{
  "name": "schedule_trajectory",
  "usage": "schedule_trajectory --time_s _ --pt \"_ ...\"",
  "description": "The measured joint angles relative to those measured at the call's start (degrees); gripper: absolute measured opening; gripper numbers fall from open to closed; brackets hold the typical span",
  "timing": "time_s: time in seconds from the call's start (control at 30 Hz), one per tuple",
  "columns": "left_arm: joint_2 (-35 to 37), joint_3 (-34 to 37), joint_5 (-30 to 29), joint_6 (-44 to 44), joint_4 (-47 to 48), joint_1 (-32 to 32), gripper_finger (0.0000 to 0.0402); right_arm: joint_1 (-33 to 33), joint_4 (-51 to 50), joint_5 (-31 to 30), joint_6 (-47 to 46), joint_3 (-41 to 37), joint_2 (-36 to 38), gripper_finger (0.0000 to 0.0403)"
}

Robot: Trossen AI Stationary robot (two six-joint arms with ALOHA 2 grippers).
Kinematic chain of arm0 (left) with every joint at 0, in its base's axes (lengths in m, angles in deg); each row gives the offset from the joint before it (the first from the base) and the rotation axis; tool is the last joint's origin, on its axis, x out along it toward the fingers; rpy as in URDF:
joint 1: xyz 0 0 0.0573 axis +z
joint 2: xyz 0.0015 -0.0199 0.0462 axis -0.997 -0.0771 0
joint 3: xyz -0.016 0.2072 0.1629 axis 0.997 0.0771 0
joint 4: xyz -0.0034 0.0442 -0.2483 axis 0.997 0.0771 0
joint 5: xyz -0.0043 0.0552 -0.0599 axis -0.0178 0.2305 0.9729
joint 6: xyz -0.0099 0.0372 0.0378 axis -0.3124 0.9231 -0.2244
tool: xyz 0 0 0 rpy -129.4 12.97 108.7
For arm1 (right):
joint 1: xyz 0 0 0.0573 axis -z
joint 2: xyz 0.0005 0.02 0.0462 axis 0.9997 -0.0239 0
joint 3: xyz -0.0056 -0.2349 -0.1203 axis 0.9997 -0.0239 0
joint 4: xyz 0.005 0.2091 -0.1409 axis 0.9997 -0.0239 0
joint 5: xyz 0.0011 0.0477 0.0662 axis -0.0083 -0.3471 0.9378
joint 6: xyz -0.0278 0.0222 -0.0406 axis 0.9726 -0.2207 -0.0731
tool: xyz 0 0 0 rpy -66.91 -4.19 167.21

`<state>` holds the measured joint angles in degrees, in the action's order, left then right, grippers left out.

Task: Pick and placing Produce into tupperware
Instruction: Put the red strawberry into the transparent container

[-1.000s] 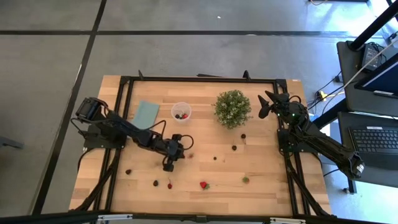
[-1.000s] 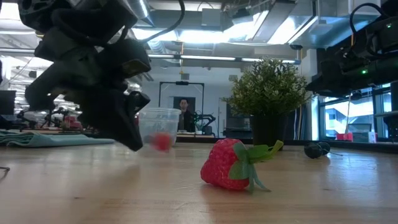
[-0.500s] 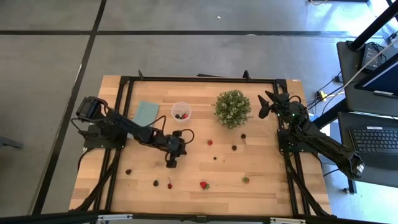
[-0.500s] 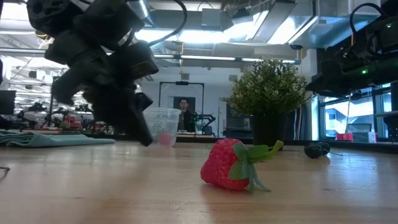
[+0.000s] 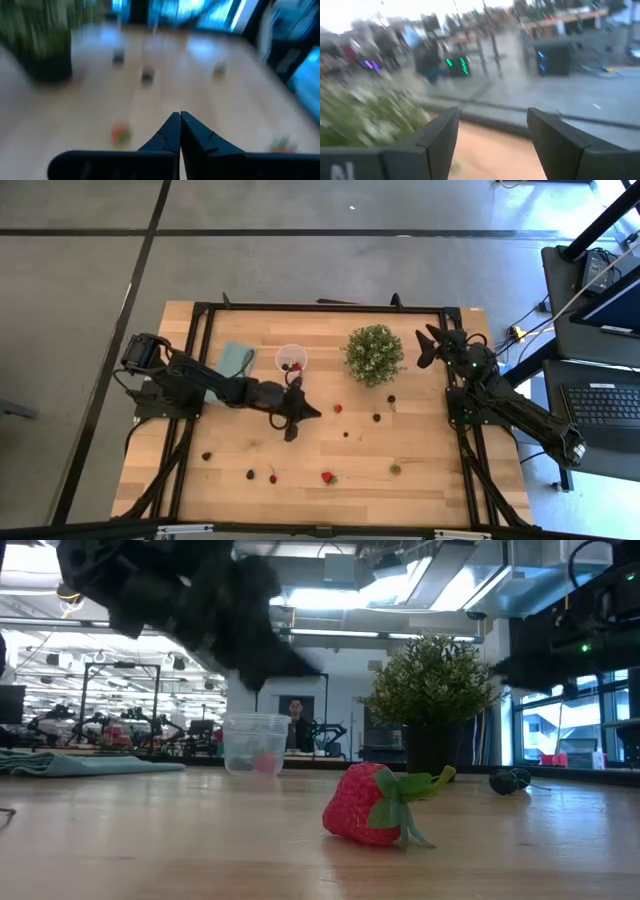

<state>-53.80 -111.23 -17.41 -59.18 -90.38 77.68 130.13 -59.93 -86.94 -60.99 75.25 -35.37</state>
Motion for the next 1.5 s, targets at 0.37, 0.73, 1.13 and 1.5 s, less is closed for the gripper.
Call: schedule_trajectory --time_s 0.37,0.73,1.13,1.5 --pt "15.2 0.0 3.1 -8.6 -3.3 12.5 0.0036 -1.2 -3.9 12.2 10.0 22.1 -3.2 0.0239" --pt "22.6 0.0 3.9 -4.3 -2.9 20.4 0.0062 -9.2 -42.1 16.8 28.2 62.8 -36.3 0.0239" --pt "23.5 0.0 4.4 -4.1 -0.3 24.1 0.0087 -22.4 -52.5 16.7 42.5 87.6 -65.9 0.0239" --pt "37.0 0.0 7.5 1.8 18.0 28.4 0.0105 -32.6 -50.6 16.6 47.2 94.3 -78.9 0.0239"
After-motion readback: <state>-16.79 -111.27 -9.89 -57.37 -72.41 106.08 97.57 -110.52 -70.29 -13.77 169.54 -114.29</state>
